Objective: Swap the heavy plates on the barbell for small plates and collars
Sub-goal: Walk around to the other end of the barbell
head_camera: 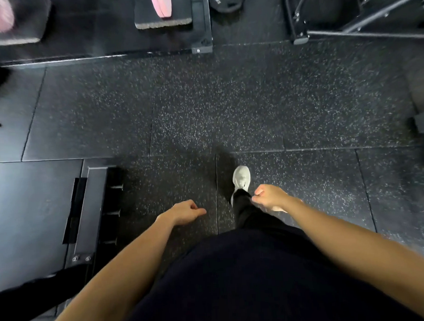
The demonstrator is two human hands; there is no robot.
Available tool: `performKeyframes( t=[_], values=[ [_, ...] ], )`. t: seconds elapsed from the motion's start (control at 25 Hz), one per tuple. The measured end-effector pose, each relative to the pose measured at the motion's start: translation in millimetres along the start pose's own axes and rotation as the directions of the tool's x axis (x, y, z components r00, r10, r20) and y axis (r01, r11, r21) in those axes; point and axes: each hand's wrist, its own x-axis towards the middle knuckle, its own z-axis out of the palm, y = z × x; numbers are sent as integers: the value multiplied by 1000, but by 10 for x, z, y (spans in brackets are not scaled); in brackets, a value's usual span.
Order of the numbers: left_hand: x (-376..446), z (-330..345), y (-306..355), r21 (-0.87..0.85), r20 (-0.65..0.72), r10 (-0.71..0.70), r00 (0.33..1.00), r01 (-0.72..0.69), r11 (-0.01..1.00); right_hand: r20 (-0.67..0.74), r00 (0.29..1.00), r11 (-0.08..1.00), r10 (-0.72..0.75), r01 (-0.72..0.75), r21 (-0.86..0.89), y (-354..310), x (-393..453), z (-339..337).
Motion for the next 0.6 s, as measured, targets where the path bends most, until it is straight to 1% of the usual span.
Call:
performKeyframes(
  t=[0.08, 0.2, 0.28, 0.36, 0.44, 0.48, 0.6],
  values=[
    [228, -371, 227, -18, -23, -22, 1000, 21, 1000, 17, 999, 997, -46, 47, -64, -214, 364, -476],
    [473, -935, 537, -112, -61, -73, 995, 66, 991, 46, 997, 990, -65, 70, -126, -550, 858, -1256],
    [586, -1280, 701, -200, -113, -88, 990, 64, 978, 91, 993, 976, -74, 90, -199, -824, 1177, -1735],
    [687, -1571, 794, -299, -185, -117, 976, 58, 952, 106, 991, 950, -76, 104, -293, -1118, 1435, -2098],
    [800, -1832, 827, -390, -231, -161, 959, 60, 919, 112, 989, 941, -96, 127, -312, -1449, 1757, -2352],
    [876, -1944, 809, -424, -232, -184, 955, 71, 903, 120, 988, 940, -102, 135, -313, -1616, 1920, -2443],
    [1183, -2291, 667, -509, -146, -257, 955, 150, 848, 194, 976, 912, -94, 163, -376, -2159, 2414, -2603]
  ],
)
